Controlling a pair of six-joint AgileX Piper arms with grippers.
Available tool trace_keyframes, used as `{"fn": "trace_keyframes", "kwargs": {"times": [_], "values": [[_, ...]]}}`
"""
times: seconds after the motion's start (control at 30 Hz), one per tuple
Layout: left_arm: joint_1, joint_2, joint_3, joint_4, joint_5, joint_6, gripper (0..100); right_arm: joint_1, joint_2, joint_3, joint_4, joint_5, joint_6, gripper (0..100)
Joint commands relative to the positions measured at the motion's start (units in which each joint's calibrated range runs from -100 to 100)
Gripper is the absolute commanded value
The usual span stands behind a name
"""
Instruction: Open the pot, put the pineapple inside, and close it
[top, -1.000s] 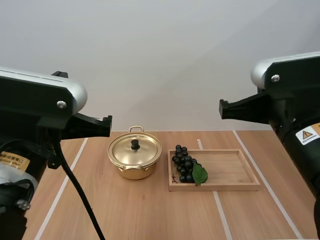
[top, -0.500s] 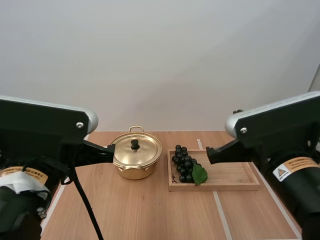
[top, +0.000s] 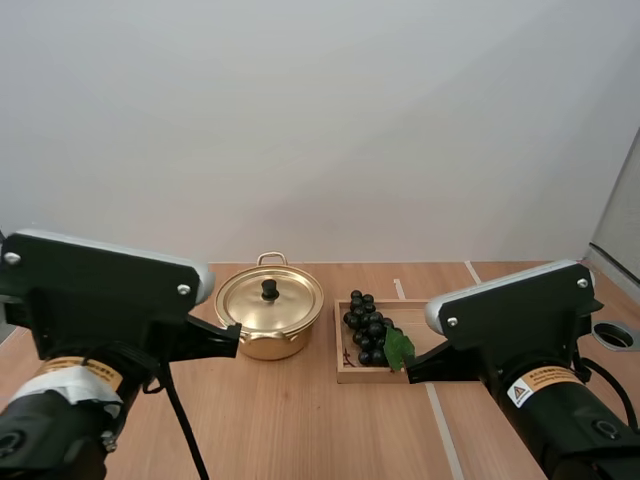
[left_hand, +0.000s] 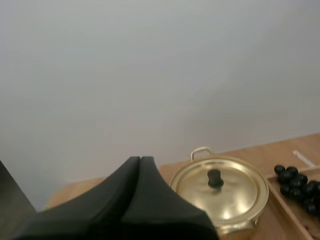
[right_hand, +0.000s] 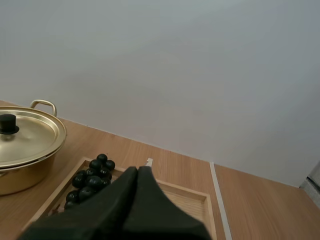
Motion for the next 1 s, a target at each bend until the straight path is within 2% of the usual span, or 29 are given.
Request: {"fn": "trace_keyframes", "kwargs": {"times": [0.0, 0.17, 0.33, 0.63, 0.8, 0.97], "values": [[-0.22, -0.22, 4.6, 1.45, -5.72, -0.56, 0, -0.43, -0.48, 1.56, 0.11, -1.14, -0.1, 0], [-0.25, -0.22, 12.28, 1.1, -12.61, -0.56, 0, -0.43, -0.48, 4.18, 1.87, -1.08, -0.1, 0], [-0.25, -0.22, 16.5, 0.41, -12.83, -0.56, 0, -0.43, -0.48, 7.13, 2.61, -0.49, -0.1, 0], [-0.25, -0.22, 18.87, -3.77, -10.89, -0.56, 0, -0.66, -0.48, 9.32, 4.13, -0.28, -0.1, 0], [-0.25, -0.22, 18.87, -3.77, -10.56, -0.56, 0, -0.98, -0.48, 9.32, 6.8, 7.08, -0.1, 0], [-0.25, -0.22, 18.87, -3.77, -10.56, -0.56, 0, -1.06, -0.48, 9.32, 6.55, 5.94, -0.1, 0]]}}
